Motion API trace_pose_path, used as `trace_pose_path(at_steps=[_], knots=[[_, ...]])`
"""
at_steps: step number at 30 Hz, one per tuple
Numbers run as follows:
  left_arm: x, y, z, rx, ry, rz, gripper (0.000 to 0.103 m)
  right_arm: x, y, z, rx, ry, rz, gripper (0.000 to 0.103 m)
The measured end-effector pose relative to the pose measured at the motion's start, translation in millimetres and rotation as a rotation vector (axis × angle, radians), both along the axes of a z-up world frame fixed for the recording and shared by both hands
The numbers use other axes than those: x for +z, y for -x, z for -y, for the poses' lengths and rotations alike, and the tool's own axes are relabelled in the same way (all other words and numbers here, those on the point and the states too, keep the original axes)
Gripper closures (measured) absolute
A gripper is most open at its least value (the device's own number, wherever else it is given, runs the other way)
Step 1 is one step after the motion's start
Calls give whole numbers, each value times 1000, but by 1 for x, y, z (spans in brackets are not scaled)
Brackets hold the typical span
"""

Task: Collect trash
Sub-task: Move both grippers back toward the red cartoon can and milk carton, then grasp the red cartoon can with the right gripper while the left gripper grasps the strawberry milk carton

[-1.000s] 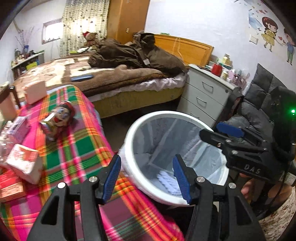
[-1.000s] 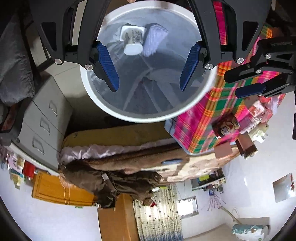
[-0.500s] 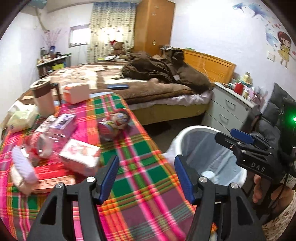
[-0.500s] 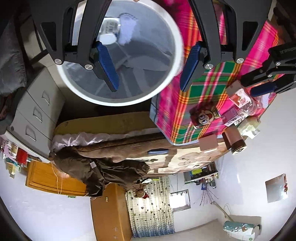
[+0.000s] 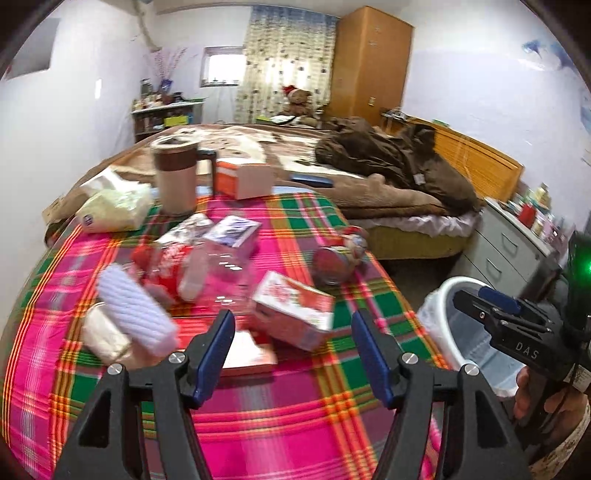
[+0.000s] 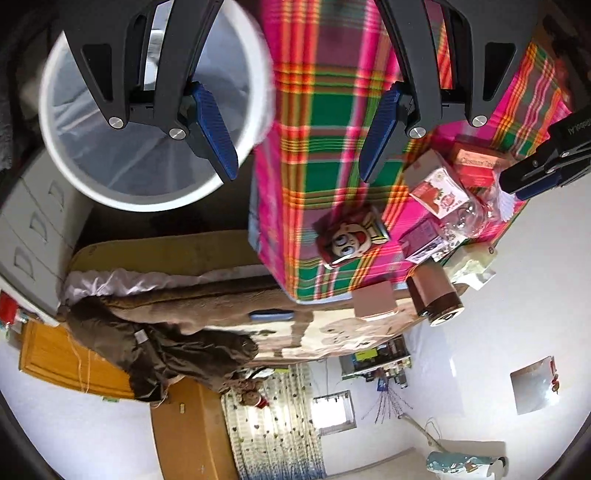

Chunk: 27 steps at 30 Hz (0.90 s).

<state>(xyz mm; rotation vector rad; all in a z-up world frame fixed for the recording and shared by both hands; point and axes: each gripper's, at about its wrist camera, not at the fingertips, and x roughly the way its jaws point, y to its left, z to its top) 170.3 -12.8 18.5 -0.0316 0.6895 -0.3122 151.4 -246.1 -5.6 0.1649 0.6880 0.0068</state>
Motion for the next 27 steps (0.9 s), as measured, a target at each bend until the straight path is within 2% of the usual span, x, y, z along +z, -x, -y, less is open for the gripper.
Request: trace_pose_path(at_steps=[6, 10, 16, 23, 27], knots=[[-5, -20, -38, 96, 4, -18, 35, -8, -30, -15, -5, -34, -33, 34], [-9, -32, -51, 123, 6, -22, 35, -11, -52, -22, -3, -59, -38, 34], [-24, -45, -41, 55, 35, -63, 34, -13, -88, -29, 8, -62, -60, 34], [-37, -55, -15, -14, 36, -98, 33, -24, -121, -36, 20, -74, -128, 34], [-41, -58, -2, -55, 33, -109, 24, -22, -135, -40, 55, -73, -145, 34]])
